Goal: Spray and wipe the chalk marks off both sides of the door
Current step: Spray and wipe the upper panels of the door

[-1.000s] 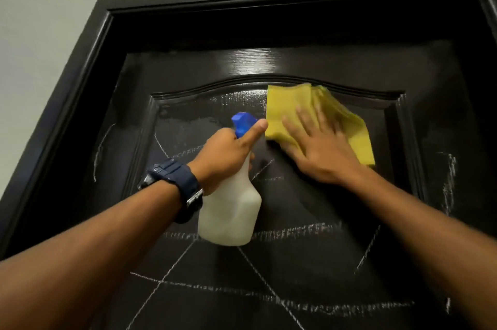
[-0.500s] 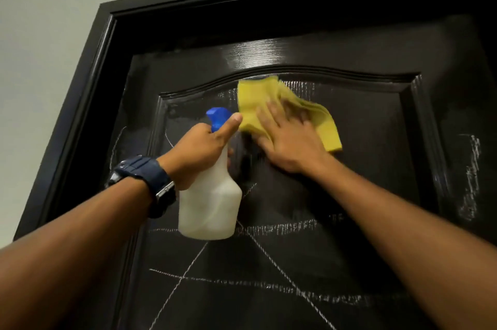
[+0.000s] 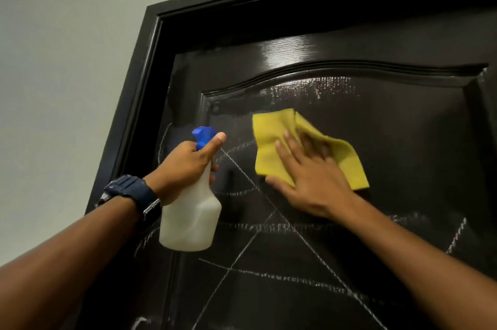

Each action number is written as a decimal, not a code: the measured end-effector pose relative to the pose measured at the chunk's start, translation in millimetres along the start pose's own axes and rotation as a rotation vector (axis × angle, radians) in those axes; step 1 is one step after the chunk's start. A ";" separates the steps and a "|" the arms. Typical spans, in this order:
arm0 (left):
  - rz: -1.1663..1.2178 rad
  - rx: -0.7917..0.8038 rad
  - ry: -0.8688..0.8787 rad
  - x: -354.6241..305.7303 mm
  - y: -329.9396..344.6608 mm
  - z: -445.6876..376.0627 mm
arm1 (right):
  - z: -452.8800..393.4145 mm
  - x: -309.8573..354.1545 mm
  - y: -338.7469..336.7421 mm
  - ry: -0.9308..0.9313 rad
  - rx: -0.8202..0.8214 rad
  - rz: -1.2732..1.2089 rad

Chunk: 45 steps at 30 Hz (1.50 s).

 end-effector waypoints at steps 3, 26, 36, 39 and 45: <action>0.055 -0.005 0.017 6.6 -18.1 -12.8 | -52.8 -8.6 -15.0 0.122 -0.038 0.029; 0.238 0.154 0.154 63.9 -78.2 -78.4 | -65.0 149.0 39.1 -0.036 -0.034 0.160; 0.197 0.180 0.220 45.7 -104.3 -79.9 | -63.1 165.1 41.0 -0.037 0.108 0.104; 0.176 0.138 0.221 46.6 -104.3 -79.6 | -146.1 155.8 15.4 0.059 0.062 0.138; 0.172 0.137 0.159 71.7 -106.5 -68.7 | -155.1 168.6 24.6 0.138 0.015 0.164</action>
Point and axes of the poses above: each hand's wrist, its own z-axis away from the middle knuckle, its own y-axis out of the palm, x = y × z, the point moved 8 cm from there along -z, towards the middle knuckle, and after that the axes turned 2 degrees about z, right-handed, at the moved point
